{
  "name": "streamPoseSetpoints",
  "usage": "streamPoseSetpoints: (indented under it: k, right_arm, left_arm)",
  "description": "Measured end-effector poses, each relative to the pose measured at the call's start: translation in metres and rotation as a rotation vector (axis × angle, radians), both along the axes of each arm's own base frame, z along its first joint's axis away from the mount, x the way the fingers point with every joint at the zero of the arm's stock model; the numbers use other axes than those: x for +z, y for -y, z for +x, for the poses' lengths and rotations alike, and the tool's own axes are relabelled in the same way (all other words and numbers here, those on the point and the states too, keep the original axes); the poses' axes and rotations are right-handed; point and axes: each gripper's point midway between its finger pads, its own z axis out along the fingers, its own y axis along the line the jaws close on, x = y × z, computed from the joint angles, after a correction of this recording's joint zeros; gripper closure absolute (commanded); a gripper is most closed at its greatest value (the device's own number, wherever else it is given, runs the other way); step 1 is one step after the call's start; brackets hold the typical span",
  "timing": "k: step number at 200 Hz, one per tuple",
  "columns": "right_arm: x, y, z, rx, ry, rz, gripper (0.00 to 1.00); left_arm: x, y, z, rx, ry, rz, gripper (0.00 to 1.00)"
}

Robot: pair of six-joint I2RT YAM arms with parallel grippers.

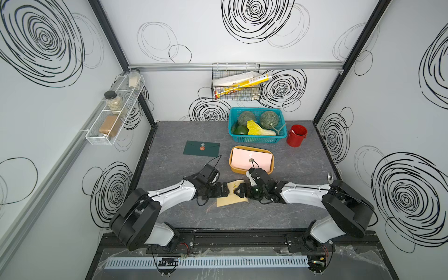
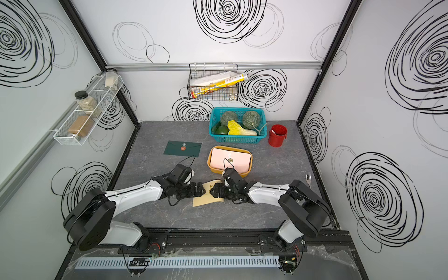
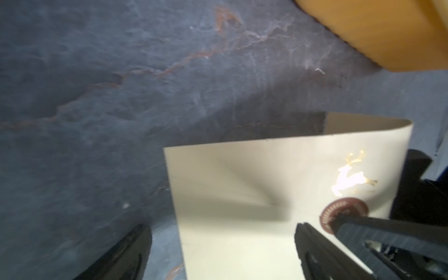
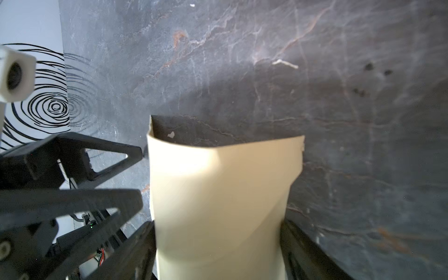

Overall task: Put the sealed envelopes into the storage box
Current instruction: Pick up the envelope from the center of the board.

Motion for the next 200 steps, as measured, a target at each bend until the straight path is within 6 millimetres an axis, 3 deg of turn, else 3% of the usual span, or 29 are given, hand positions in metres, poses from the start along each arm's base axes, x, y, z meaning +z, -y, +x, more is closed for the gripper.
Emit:
streamPoseSetpoints:
  k: [21,40,60,104,147,200]
  right_arm:
    - [0.001,0.0,0.0,0.008,0.018,-0.007,0.16]
    - [0.0,0.001,0.001,0.029,0.041,-0.022,0.16]
    - [0.0,0.001,0.0,0.07,0.072,-0.045,0.16]
    - [-0.004,0.006,0.003,0.149,0.135,-0.129,0.17]
    - [-0.006,0.008,0.007,0.205,0.175,-0.191,0.18]
    - [-0.008,0.011,0.008,0.248,0.207,-0.228,0.18]
  left_arm:
    - [0.019,0.003,0.018,-0.086,0.067,0.015,0.08]
    - [0.041,0.027,0.043,-0.251,0.177,-0.009,0.12]
    - [0.047,0.049,0.054,-0.431,0.258,-0.04,0.13]
    - [0.033,0.059,0.031,-0.678,0.266,-0.12,0.16]
    - [0.031,0.062,0.02,-0.758,0.265,-0.188,0.18]
    - [0.014,0.066,0.011,-0.801,0.209,-0.233,0.17]
